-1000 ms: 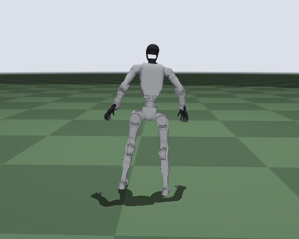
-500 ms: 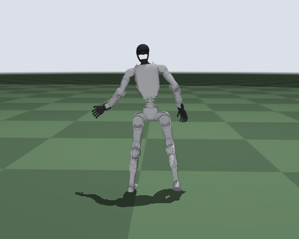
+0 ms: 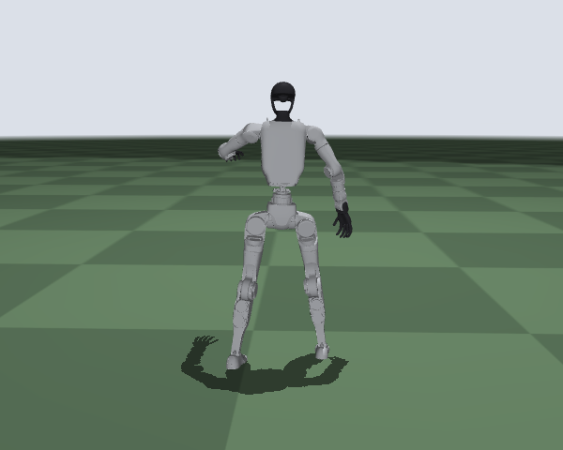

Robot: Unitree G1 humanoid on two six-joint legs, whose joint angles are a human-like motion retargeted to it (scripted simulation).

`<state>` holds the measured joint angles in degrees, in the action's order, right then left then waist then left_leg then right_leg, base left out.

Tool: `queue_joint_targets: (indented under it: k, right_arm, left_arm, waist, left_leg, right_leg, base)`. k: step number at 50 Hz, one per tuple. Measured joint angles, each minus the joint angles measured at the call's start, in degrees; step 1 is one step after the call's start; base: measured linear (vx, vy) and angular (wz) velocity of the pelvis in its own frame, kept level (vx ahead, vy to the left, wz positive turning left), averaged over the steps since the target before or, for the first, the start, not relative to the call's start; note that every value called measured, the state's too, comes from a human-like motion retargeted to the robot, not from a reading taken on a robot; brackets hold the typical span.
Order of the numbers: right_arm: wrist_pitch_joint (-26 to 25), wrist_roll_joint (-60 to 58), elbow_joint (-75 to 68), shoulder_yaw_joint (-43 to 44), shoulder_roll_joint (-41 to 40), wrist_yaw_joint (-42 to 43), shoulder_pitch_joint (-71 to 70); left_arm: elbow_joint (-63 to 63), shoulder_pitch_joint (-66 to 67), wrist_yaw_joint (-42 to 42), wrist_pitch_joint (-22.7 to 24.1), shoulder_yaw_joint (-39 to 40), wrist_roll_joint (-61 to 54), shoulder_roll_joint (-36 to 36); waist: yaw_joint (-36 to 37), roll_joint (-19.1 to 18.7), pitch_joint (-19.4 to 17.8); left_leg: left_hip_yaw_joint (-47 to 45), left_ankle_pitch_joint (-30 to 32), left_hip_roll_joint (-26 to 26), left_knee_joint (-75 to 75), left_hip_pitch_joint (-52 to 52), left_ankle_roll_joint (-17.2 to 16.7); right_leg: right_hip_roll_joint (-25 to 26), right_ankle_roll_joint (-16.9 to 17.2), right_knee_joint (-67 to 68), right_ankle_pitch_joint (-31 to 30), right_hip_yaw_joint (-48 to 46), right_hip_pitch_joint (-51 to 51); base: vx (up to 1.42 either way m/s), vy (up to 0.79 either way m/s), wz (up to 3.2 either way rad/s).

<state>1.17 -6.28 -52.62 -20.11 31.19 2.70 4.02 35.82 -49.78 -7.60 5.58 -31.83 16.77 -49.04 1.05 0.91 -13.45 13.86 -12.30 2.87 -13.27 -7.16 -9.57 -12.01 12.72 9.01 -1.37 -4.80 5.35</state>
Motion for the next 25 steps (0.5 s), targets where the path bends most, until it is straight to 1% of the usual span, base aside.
queue_joint_targets:
  k: [2,5,8,10,12,13,15,17,20,22,25]
  right_arm:
    - [-0.18,-0.54,-0.11,0.46,0.06,-0.22,0.18]
    - [-0.16,-1.10,0.13,0.71,0.43,0.99,0.51]
    - [0.26,-1.88,0.60,0.61,1.01,2.96,0.87]
    - [0.37,-2.86,0.68,0.89,1.07,3.07,1.01]
    - [0.59,-3.43,0.95,0.94,1.26,5.18,1.23]
    - [0.56,-3.87,0.77,1.09,1.25,5.24,1.02]
    - [1.05,-4.94,0.77,1.75,1.05,6.48,1.37]
    - [0.93,-4.74,0.76,1.92,0.87,7.74,1.53]
    - [1.71,-4.89,0.12,2.65,0.09,9.21,1.43]
    - [1.25,-3.94,-0.54,1.96,-0.47,10.14,0.69]
    - [0.96,-3.96,-1.36,1.20,-0.94,10.66,-0.44]
  left_arm:
    - [4.02,3.13,3.89,-0.06,-2.44,3.16,3.13]
    - [9.05,9.58,5.58,-0.24,-2.94,6.32,7.76]
    - [12.52,17.15,2.78,-0.55,-0.36,8.34,11.75]
    - [14.00,22.13,0.33,-0.86,1.83,9.03,13.91]
    - [14.87,26.88,-1.84,-0.95,3.92,8.77,15.63]
    - [15.48,29.09,-2.86,-1.09,5.09,8.51,16.47]
    - [16.55,33.59,-4.95,-0.84,7.48,6.92,18.12]
    - [17.98,37.22,-6.61,-1.15,9.92,3.92,19.81]
    - [20.12,41.78,-9.33,0.45,15.74,-5.16,22.71]
    - [20.94,43.59,-9.85,1.25,19.99,-14.39,24.53]
    - [20.48,46.35,-9.71,3.29,27.87,-31.61,27.50]
  waist:
    - [-0.81,-0.41,1.02]
    - [-1.47,-0.52,2.19]
    - [-0.79,-0.32,2.99]
    - [0.80,0.41,3.49]
    - [1.61,0.55,3.53]
    - [2.40,0.70,3.58]
    - [3.30,0.83,3.95]
    - [4.52,0.88,3.74]
    - [5.93,0.55,3.51]
    - [7.51,0.71,2.66]
    - [9.30,0.29,1.10]
  left_leg:
    - [-0.10,1.00,0.11,-3.55,0.82,-0.83]
    - [-0.52,3.52,-0.37,-10.31,2.88,-2.17]
    - [-1.88,5.26,-1.36,-17.13,5.17,-2.70]
    - [-4.06,4.82,-2.06,-20.10,6.37,-2.22]
    - [-6.00,4.12,-2.02,-21.21,7.59,-2.02]
    - [-7.51,3.43,-1.75,-21.41,8.17,-1.54]
    - [-10.49,1.53,-0.82,-19.99,8.96,0.24]
    - [-11.05,2.41,-0.46,-17.54,10.41,-0.62]
    - [-12.08,1.90,1.00,-12.72,12.43,-0.47]
    - [-10.30,4.45,1.06,-5.67,12.57,-1.31]
    - [-9.59,6.07,2.12,2.01,13.09,-1.15]
  right_leg:
    - [0.61,-0.22,1.66,1.87,0.27,-0.34]
    - [1.22,-0.37,1.40,3.30,0.97,-2.08]
    - [1.60,-0.09,1.26,4.38,2.73,-3.47]
    - [1.40,1.50,4.63,5.98,4.23,-2.38]
    - [1.54,0.33,2.42,6.09,5.36,-4.38]
    - [1.56,1.12,3.76,6.78,5.82,-4.06]
    - [1.60,1.49,4.04,7.78,6.17,-4.71]
    - [1.74,1.70,3.48,8.00,6.54,-5.83]
    - [2.44,1.86,3.19,9.04,6.06,-7.27]
    - [2.67,1.57,1.84,8.78,6.28,-8.56]
    - [3.11,0.80,0.51,9.49,6.22,-10.92]
  base:
    - [0.34,-0.27,-0.21]
    - [0.33,-0.26,-0.33]
    - [0.32,-0.21,-0.59]
    - [0.32,-0.16,-0.78]
    - [0.30,-0.12,-0.56]
    - [0.31,-0.10,-0.54]
    - [0.31,-0.07,-0.37]
    - [0.28,-0.05,-0.20]
    - [0.28,-0.01,-0.02]
    - [0.25,0.01,-0.04]
    - [0.27,0.07,-0.02]
